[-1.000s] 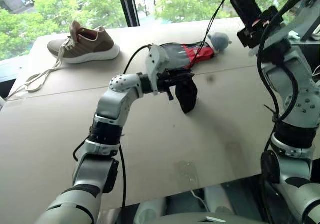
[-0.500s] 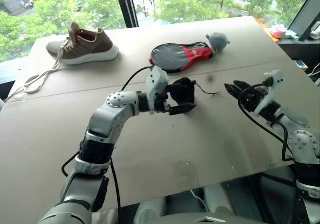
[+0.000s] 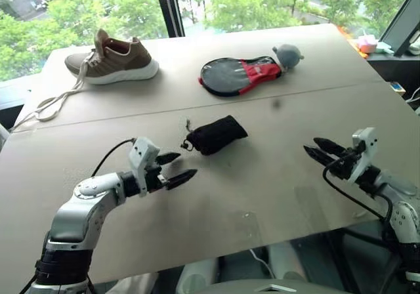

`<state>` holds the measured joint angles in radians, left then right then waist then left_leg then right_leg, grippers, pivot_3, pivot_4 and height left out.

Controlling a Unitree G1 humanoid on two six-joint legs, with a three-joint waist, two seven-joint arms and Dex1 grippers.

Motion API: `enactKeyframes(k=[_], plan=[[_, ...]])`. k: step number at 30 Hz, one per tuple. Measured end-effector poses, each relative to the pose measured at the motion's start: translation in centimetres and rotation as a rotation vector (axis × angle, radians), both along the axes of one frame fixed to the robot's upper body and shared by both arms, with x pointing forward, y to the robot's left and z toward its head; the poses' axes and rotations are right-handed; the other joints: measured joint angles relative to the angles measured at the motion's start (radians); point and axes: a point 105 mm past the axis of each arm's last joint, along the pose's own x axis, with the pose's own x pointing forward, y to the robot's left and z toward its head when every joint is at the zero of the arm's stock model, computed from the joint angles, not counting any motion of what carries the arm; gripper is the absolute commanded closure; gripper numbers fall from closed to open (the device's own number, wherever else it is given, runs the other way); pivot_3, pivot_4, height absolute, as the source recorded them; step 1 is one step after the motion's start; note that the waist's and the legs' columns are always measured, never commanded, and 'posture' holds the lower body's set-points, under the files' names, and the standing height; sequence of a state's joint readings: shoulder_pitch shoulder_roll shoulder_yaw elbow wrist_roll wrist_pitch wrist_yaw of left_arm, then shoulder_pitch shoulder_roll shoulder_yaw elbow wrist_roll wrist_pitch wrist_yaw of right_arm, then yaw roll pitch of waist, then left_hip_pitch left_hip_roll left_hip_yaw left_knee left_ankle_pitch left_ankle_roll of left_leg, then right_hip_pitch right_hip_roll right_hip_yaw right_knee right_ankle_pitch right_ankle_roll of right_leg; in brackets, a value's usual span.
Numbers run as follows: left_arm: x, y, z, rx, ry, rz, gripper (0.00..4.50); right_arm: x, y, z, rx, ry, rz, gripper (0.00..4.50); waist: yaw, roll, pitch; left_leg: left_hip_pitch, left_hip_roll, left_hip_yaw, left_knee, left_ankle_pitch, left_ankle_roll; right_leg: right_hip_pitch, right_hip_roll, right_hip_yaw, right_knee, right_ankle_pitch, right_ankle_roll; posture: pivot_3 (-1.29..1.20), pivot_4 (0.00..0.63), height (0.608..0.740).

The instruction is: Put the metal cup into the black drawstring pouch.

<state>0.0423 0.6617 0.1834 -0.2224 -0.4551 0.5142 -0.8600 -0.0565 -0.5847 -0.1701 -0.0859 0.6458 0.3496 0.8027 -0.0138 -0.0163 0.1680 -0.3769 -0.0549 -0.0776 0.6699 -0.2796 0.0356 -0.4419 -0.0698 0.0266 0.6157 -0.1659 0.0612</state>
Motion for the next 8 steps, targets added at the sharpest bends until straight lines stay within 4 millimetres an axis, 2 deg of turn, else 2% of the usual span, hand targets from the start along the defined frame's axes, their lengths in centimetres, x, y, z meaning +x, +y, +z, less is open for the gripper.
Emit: enactKeyframes(k=[4, 8], plan=[[-1.1, 1.7, -0.6, 0.009, -0.05, 0.094, 0.09, -0.5, -0.8, -1.3, -0.035, -0.004, 0.045, 1.97, 0.003, 0.0, -0.001, 0.001, 0.001, 0.0, 0.0, 0.0, 0.0, 0.001, 0.0, -0.001, -0.001, 0.0, 0.0, 0.0, 0.15, 0.74], [-1.6, 2.8, -0.9, 0.032, -0.06, 0.149, 0.09, -0.8, -1.3, -1.7, -0.06, -0.035, 0.077, 1.97, 0.003, 0.001, 0.0, 0.006, 0.001, 0.0, -0.001, 0.0, 0.0, 0.007, 0.0, -0.001, -0.002, 0.0, 0.0, 0.0, 0.15, 0.74]])
